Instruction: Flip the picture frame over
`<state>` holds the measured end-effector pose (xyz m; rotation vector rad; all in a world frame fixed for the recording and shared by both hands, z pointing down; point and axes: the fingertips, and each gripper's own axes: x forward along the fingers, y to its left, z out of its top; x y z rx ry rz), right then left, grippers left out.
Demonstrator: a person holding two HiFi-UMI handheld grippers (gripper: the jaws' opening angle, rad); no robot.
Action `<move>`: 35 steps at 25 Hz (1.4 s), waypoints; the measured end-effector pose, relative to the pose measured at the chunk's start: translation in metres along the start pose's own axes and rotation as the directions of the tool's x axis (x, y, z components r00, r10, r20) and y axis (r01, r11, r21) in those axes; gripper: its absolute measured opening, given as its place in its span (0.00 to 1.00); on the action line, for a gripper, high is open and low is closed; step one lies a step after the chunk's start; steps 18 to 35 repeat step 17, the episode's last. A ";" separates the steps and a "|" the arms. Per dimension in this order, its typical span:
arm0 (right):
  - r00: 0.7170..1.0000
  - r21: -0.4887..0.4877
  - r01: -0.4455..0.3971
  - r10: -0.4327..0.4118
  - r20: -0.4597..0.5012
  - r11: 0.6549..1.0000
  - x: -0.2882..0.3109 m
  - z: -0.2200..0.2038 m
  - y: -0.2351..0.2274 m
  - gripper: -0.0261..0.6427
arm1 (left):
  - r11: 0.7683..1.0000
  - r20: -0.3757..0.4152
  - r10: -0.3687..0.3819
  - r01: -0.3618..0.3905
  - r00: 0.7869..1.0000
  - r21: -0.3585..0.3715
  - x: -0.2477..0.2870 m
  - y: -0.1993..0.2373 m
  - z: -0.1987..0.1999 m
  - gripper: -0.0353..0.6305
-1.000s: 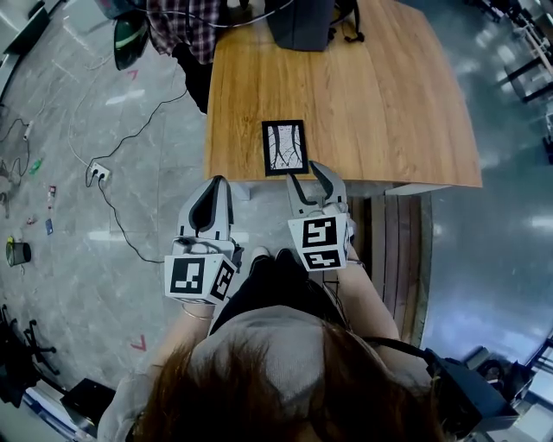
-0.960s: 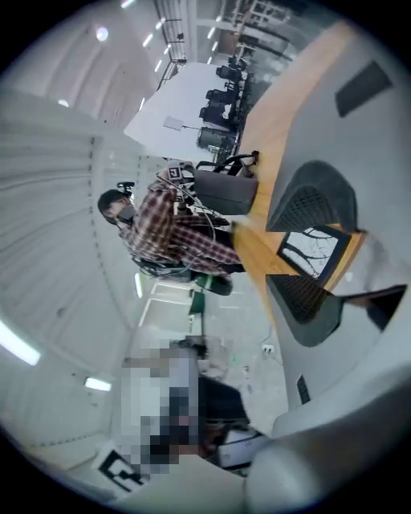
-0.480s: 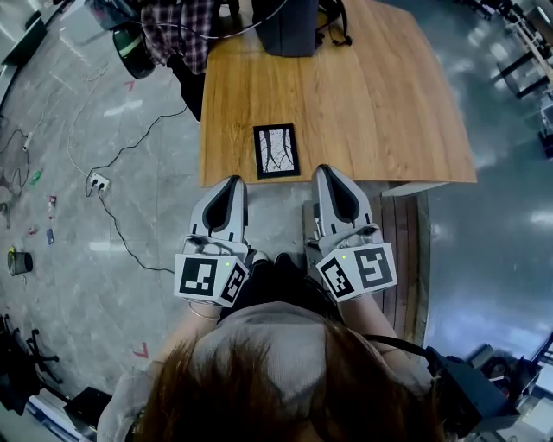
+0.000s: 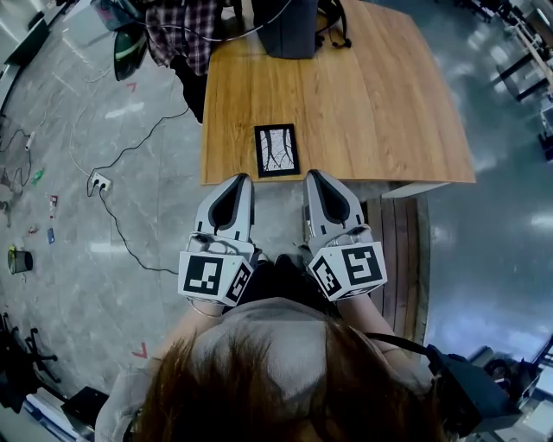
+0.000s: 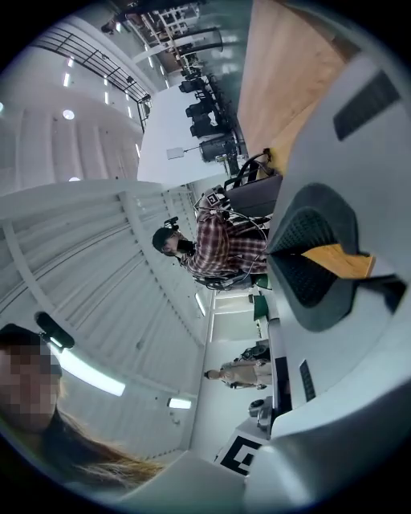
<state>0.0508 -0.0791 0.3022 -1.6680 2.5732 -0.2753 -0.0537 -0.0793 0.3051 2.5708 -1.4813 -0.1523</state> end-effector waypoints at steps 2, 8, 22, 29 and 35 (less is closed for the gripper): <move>1.000 -0.008 0.000 0.001 0.005 1.000 -0.001 0.001 0.002 0.06 | 1.000 0.000 -0.005 0.005 1.000 0.003 -0.001 -0.002 0.000 0.06; 1.000 -0.024 -0.020 0.020 0.012 1.000 -0.002 0.005 0.006 0.06 | 1.000 0.005 -0.008 0.008 1.000 0.008 -0.002 -0.006 0.002 0.06; 0.999 -0.028 -0.050 0.050 0.015 0.998 -0.002 0.005 0.014 0.06 | 1.000 0.005 -0.003 0.003 1.000 0.009 -0.006 -0.008 0.000 0.06; 0.999 -0.028 -0.050 0.050 0.015 0.998 -0.002 0.005 0.014 0.06 | 1.000 0.005 -0.003 0.003 1.000 0.009 -0.006 -0.008 0.000 0.06; 0.999 -0.028 -0.050 0.050 0.015 0.998 -0.002 0.005 0.014 0.06 | 1.000 0.005 -0.003 0.003 1.000 0.009 -0.006 -0.008 0.000 0.06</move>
